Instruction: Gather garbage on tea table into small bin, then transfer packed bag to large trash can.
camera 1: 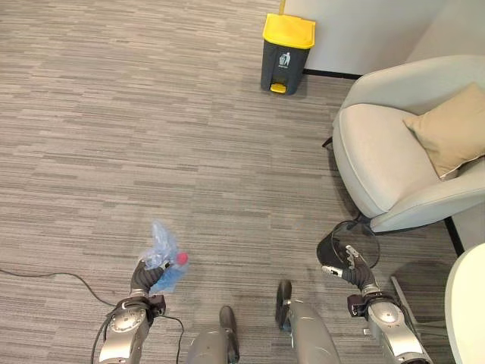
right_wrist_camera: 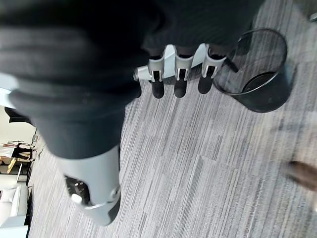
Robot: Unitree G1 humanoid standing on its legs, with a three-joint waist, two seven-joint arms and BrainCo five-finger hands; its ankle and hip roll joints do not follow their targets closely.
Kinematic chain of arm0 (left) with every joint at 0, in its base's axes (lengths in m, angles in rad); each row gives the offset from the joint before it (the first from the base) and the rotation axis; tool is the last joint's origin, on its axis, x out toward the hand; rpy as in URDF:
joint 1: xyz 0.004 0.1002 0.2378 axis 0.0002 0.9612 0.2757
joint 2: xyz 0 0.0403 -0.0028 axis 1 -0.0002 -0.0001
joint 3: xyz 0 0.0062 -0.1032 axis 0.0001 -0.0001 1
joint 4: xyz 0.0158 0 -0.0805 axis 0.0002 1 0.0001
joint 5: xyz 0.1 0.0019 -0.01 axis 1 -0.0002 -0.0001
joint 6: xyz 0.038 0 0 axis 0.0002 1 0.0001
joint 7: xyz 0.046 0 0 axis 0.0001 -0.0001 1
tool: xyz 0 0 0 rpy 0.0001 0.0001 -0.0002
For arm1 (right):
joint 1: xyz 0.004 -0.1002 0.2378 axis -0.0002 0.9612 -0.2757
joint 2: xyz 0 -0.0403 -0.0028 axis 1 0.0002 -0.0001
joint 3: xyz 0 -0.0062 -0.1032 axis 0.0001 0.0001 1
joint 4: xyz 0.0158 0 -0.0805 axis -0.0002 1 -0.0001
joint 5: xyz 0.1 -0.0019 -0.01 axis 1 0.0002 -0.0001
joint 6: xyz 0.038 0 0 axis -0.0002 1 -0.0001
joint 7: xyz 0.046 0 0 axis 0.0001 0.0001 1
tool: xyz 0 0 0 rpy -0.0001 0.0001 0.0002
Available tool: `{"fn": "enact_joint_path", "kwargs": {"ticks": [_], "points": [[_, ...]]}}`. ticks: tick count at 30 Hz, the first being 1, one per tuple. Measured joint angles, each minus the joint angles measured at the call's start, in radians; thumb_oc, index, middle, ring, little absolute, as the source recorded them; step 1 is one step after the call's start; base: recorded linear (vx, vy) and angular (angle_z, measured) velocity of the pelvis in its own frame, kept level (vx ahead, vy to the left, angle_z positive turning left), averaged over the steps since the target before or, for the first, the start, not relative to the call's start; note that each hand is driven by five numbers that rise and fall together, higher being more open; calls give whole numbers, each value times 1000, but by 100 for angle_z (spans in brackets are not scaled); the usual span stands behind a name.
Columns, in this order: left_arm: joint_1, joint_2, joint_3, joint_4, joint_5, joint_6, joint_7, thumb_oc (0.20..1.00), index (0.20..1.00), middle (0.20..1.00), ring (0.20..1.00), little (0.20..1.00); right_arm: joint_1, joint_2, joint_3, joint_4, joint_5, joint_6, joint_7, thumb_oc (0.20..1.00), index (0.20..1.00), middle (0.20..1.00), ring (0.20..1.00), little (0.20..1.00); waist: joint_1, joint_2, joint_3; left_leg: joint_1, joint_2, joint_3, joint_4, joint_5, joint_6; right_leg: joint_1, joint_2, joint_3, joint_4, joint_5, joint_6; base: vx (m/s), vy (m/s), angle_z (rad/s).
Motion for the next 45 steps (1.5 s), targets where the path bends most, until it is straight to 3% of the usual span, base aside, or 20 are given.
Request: {"fn": "enact_joint_path", "kwargs": {"ticks": [5, 8, 9, 11, 15, 17, 20, 23, 29, 31, 33, 34, 35, 36, 38, 39, 40, 42, 43, 45], "points": [[8, -13, -7, -1, 0, 0, 0, 200, 200, 200, 200, 200, 11, -1, 1, -1, 0, 0, -2, 1000, 1000, 1000, 1000, 1000, 0, 21, 12, 70, -11, -57, -17, -56, -42, -2, 1, -37, -100, 42, -16, 311, -103, 33], [6, -18, -38, -2, 1, 1, -1, 200, 200, 200, 200, 200, 24, -12, -4, 0, 0, 1, -3, 1000, 1000, 1000, 1000, 1000, -24, 40, 7, 145, 12, -136, -40, -92, -110, 60, 15, -34, -96, 156, -57, 390, -219, 66], [13, -29, -52, -6, 2, 1, -11, 200, 200, 200, 200, 200, 28, -28, -4, 6, 0, 1, -2, 1000, 1000, 1000, 1000, 1000, -40, 74, -10, 175, 59, -173, -63, -92, -136, 62, 52, -37, -26, 146, -79, 445, -325, 84], [18, -28, -57, -20, 2, 1, -15, 200, 200, 200, 200, 200, 15, -46, -4, 12, 0, -3, -1, 1000, 1000, 1000, 1000, 1000, -38, 83, -19, 183, 107, -177, 6, -82, -160, 69, 87, -65, 65, 49, -173, 370, -319, 40], [53, -27, -58, -44, 2, 3, -35, 200, 200, 200, 200, 200, -3, -72, -25, 15, 1, -11, 0, 1000, 1000, 1000, 1000, 1000, -29, 79, -40, -30, 189, -180, 527, 23, -213, 167, 157, -72, 49, -7, -245, 212, -170, -14], [56, -25, -56, -44, 2, 8, -35, 200, 200, 200, 200, 200, -4, -77, -21, 13, 2, -14, -3, 1000, 1000, 1000, 1000, 1000, -30, 73, -44, -82, 187, -181, 587, 6, -217, 206, 181, -59, 32, -13, -251, 244, -118, -40], [-5, -23, -56, -60, 2, 7, -35, 200, 200, 200, 200, 200, 4, -74, -25, 12, 25, -10, -4, 1000, 1000, 1000, 1000, 1000, -49, 28, -37, -198, 117, -173, 498, -49, -161, 291, 185, 12, -59, -42, -264, 314, -53, 0], [3, -18, -48, -70, 2, 8, -36, 200, 200, 200, 200, 200, -4, -55, -23, 17, 38, -11, -5, 1000, 1000, 1000, 1000, 1000, -24, 0, -25, -260, 75, -166, 238, -44, -149, 367, 192, 32, -106, -36, -246, 275, 20, -46], [11, -18, -35, -71, 2, 6, -35, 200, 200, 200, 200, 200, -7, -56, -16, 61, 38, -10, -19, 1000, 1000, 1000, 1000, 1000, 18, 46, -30, -370, 26, -173, 0, 105, -160, 524, 239, 107, -215, -80, -198, 404, 104, -56], [43, -22, -34, -71, 2, 7, -35, 200, 200, 200, 200, 200, 4, -55, -15, 60, 37, -7, -19, 1000, 1000, 1000, 1000, 1000, 34, 52, -39, -273, 14, -168, -43, 157, -98, 598, 226, 166, -201, -143, -151, 502, 193, -73], [62, -15, -32, -73, 2, 10, -35, 200, 200, 200, 200, 200, 12, -46, -3, 55, 37, -6, -14, 1000, 1000, 1000, 1000, 1000, 45, 3, -68, -222, -28, -130, -18, 165, -78, 587, 155, 160, -80, -210, -84, 391, 213, -69], [72, -3, -29, -73, 2, 13, -35, 200, 200, 200, 200, 200, 14, -32, -2, 54, 36, -7, -13, 1000, 1000, 1000, 1000, 1000, 44, -17, -82, -172, -63, -115, -20, 135, -16, 582, 112, 154, -2, -224, -63, 350, 249, -68], [52, 3, -29, -73, 2, 14, -35, 200, 200, 200, 200, 200, 12, -30, 4, 47, 33, -5, -10, 1000, 1000, 1000, 1000, 1000, 39, -17, -82, -136, -82, -112, -26, 99, 35, 520, 86, 159, 159, -247, -20, 386, 282, -31], [39, 20, -30, -73, 2, 15, -34, 200, 200, 200, 200, 200, 10, -18, 20, 28, 27, -4, 0, 1000, 1000, 1000, 1000, 1000, 36, -13, -84, -113, -96, -105, -35, 100, 42, 400, 56, 161, 374, -284, 3, 439, 270, -11], [12, 41, -31, -73, 2, 14, -31, 200, 200, 200, 200, 200, 1, -5, 28, -3, 23, -2, 8, 1000, 1000, 1000, 1000, 1000, 34, 5, -77, -75, -104, -106, -70, 69, 40, 183, 28, 152, 567, -310, 0, 415, 191, -20], [14, 34, -30, -71, 1, 15, -25, 200, 200, 200, 200, 200, -9, -4, 25, -2, 19, -4, 9, 1000, 1000, 1000, 1000, 1000, 32, 23, -64, -55, -98, -110, -78, 84, 46, 138, 27, 123, 533, -328, -11, 255, 51, -1], [8, 29, -36, -71, 1, 15, -24, 200, 200, 200, 200, 200, -8, -10, 24, -5, 18, -2, 9, 1000, 1000, 1000, 1000, 1000, 26, 39, -61, -37, -97, -114, -83, 82, 37, 89, 29, 99, 451, -318, -24, 407, 19, 21], [13, 15, -34, -65, 1, 13, -22, 200, 200, 200, 200, 200, -6, -20, 25, -3, 18, -1, 10, 1000, 1000, 1000, 1000, 1000, 20, 56, -56, 26, -105, -121, -118, 32, -11, -36, 42, 50, 223, -198, -38, 396, -16, 17], [15, 16, -35, -56, 0, 13, -20, 200, 200, 200, 200, 200, -8, -20, 23, -2, 18, -1, 10, 1000, 1000, 1000, 1000, 1000, 20, 53, -55, 41, -119, -118, -122, 41, 6, -64, 44, 33, 148, -134, -49, 350, -51, 29], [17, -6, -24, -40, 0, 12, -19, 200, 200, 200, 200, 200, 5, -26, 24, -1, 18, 2, 11, 1000, 1000, 1000, 1000, 1000, 4, 63, -51, 87, -123, -137, -110, -8, -25, -93, 56, -13, 45, -39, -70, 416, -74, 31]]}}
